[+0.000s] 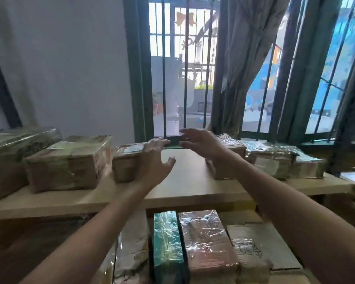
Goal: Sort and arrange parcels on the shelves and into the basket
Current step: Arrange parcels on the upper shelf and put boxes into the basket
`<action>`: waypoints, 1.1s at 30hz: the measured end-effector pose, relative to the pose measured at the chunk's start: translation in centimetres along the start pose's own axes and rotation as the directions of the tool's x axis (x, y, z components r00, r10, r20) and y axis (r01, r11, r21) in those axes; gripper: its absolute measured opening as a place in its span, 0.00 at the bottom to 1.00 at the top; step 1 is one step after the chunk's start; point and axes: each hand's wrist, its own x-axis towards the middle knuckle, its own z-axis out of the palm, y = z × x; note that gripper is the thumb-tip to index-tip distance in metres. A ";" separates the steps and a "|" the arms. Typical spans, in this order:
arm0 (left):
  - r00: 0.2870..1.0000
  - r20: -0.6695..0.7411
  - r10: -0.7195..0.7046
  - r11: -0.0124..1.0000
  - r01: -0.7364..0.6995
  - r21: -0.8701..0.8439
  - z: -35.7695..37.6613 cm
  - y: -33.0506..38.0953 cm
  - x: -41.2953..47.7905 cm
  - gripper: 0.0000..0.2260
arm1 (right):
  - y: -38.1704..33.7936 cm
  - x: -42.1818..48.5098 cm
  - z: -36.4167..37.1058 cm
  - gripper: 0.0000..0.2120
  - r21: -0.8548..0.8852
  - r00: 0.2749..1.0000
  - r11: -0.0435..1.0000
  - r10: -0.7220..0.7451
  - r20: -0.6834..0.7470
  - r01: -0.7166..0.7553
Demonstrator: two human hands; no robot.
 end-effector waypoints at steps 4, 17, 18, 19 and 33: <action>0.980 0.200 0.014 0.991 0.013 -0.133 3.2 3.8 0.0 0.27 | 1.2 -0.9 -6.1 0.19 -0.135 0.982 0.987 -0.103 -0.156 0.082; 0.838 0.449 -0.309 0.611 0.537 -0.581 6.9 10.2 -0.3 0.25 | 6.5 -3.3 -9.3 0.31 -0.133 0.984 0.987 0.108 0.141 -0.089; 0.853 0.408 -0.325 0.622 0.518 -0.588 6.8 9.9 -0.2 0.23 | 6.5 -3.2 -9.2 0.32 -0.085 0.987 0.995 0.068 0.148 -0.056; 0.866 0.374 -0.332 0.629 0.499 -0.596 6.7 9.6 -0.2 0.22 | 6.5 -3.1 -9.1 0.31 -0.013 0.990 0.999 0.030 0.135 -0.029; 0.945 0.191 -0.265 0.696 0.325 -0.641 5.1 6.9 -1.1 0.19 | 5.7 -0.8 -7.9 0.21 0.426 0.997 0.901 -0.070 -0.038 0.079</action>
